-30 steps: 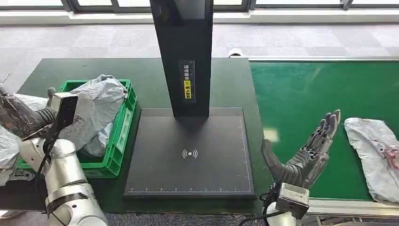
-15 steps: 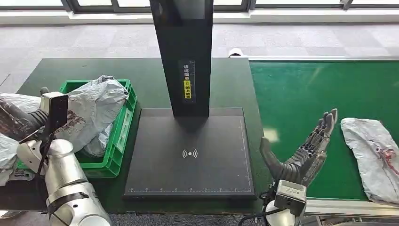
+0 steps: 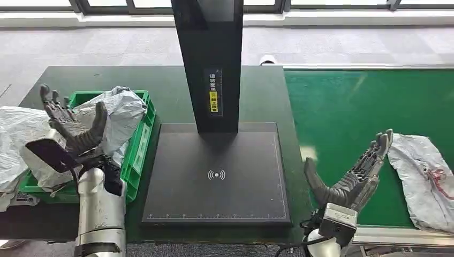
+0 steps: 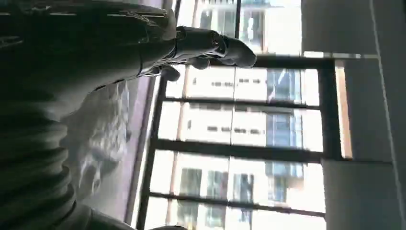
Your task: Moved the parcel from conveyor to table for the left to box.
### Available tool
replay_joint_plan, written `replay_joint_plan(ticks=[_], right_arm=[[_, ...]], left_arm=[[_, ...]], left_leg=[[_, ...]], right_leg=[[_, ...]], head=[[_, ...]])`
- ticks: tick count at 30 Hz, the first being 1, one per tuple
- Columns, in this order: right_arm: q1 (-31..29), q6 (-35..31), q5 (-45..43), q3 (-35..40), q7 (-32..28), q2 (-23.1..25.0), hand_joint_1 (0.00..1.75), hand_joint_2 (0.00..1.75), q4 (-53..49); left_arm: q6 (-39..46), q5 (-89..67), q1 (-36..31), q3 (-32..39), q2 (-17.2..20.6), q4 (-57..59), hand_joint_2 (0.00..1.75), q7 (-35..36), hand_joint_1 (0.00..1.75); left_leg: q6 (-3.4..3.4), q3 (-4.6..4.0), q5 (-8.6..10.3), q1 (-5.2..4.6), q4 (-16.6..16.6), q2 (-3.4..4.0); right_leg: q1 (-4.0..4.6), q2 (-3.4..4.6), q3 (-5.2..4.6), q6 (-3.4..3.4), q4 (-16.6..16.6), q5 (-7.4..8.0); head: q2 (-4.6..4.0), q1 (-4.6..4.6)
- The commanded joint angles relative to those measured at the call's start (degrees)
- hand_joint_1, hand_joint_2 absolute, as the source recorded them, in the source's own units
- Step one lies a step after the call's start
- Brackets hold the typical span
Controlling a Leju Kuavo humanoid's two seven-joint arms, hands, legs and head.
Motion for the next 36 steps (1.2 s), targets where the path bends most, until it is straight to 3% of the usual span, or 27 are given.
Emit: replay_joint_plan(ticks=[1,4,14,21,24,28,36], right_arm=[[-1.2,3.9,-8.1,-0.7,0.0,-3.8,0.00,1.75,6.5],[-3.2,10.6,-11.3,1.7,0.0,-4.4,0.00,1.75,7.5],[-3.2,10.6,-11.3,1.7,0.0,-4.4,0.00,1.75,7.5],[-9.2,25.0,-14.9,12.6,0.0,-4.4,0.00,1.75,15.0],[-10.0,27.9,-19.4,14.5,0.0,-3.2,0.00,1.75,16.1],[-11.2,27.4,-19.2,16.0,0.0,-2.2,0.00,1.75,20.3],[-12.2,26.9,-18.8,16.5,0.0,-1.3,0.00,1.75,22.8]], left_arm=[[-19.2,8.4,10.0,-10.0,1.1,-6.9,1.75,0.3,0.00],[-26.9,9.9,12.6,-10.9,0.1,-8.0,1.75,0.3,0.00],[-26.9,9.9,12.6,-10.9,0.1,-8.0,1.75,0.3,0.00],[-27.9,12.6,15.9,-15.7,0.1,-9.4,1.75,0.3,0.00],[-23.1,9.7,17.3,-18.1,0.1,-8.4,1.75,0.3,0.00],[-16.2,4.3,15.7,-18.2,0.1,-1.2,1.75,0.3,0.00],[-16.1,4.3,15.2,-18.0,0.1,-0.9,1.75,0.3,0.00]], left_leg=[[0.05,0.18,-0.06,0.00,-0.1,0.06],[0.02,0.19,-0.09,-0.04,-0.1,0.09],[0.02,0.16,-0.08,-0.02,-0.1,0.08],[0.02,0.21,-0.12,-0.01,-0.1,0.28],[0.02,0.29,-0.11,-0.02,-0.2,0.26],[0.03,0.31,-0.06,-0.02,-0.2,0.07],[0.01,0.19,-0.07,0.02,-0.1,0.02]], right_leg=[[0.02,0.03,0.16,0.00,-0.1,-0.02],[0.01,0.08,0.14,0.03,-0.1,-0.05],[0.04,0.01,0.16,0.02,-0.1,-0.07],[0.05,0.25,0.17,0.01,-0.1,-0.03],[0.05,0.21,0.22,0.00,-0.2,-0.05],[0.05,0.02,0.29,0.00,-0.2,-0.08],[0.08,-0.04,0.20,-0.01,-0.1,-0.10]], head=[[0.00,0.00],[0.00,-0.02],[0.00,-0.02],[0.00,-0.02],[0.00,-0.04],[0.00,-0.02],[0.00,-0.02]])
